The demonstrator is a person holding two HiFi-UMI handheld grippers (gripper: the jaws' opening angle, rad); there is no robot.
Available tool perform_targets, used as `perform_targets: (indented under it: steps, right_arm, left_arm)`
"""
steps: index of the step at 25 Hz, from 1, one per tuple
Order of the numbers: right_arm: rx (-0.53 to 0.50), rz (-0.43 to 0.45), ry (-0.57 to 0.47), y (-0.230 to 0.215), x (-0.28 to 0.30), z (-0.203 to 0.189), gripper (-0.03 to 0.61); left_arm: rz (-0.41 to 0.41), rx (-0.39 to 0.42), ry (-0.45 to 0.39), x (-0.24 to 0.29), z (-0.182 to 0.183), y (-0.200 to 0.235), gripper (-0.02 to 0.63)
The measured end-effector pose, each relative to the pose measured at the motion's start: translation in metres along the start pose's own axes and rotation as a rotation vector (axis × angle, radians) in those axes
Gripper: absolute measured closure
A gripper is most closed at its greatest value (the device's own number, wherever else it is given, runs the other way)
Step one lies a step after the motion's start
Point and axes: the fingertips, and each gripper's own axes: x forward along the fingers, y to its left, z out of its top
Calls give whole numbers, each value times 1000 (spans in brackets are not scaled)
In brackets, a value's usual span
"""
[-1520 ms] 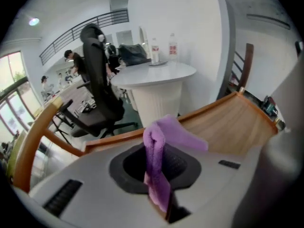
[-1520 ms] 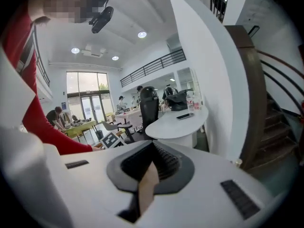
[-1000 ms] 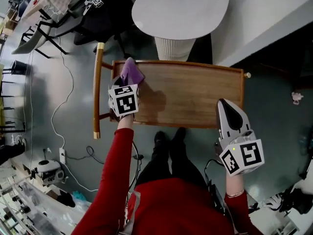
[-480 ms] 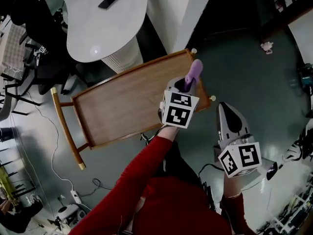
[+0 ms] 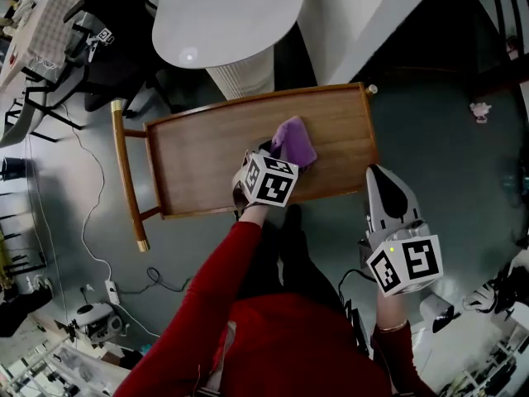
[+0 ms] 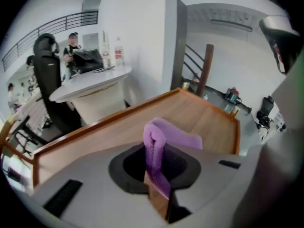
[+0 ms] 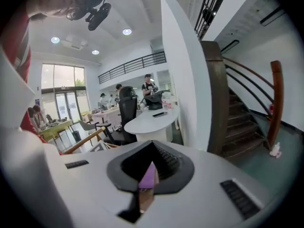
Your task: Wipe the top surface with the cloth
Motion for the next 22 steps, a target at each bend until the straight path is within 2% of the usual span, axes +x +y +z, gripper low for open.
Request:
perform_targets:
  steps: [4,7,9,12,16,18,20,22]
  right_arm:
    - [-30,145,16,39,49,9,574]
    - [-66,251,38,71,76,8,574]
    - [-79,293,55,90,87,5,574]
    - [-79,319,75,112,95,-1,574]
    - [-73,294,108,122,89,-15,574]
    - [-68,254,132,118,81,-28,574]
    - [-49,190,147,107,67,-39,574]
    - [-17,105,153,89,47,-48,574]
  left_arm:
    - [212,-98,65,-44,-60,105,566]
    - [340,-183,112,-76,-104,161,566]
    - [394,-225,130,-92,-126,186,566]
    - [422,-282,139,-108,-148,203,566]
    - [463,-303,125,-126,-158,212,566]
    - [471,-300,73,-142,-150,212,566]
    - [443,-264,-13,-156,-121,200,566]
    - [372,-198,-110,-165,-76,173,566]
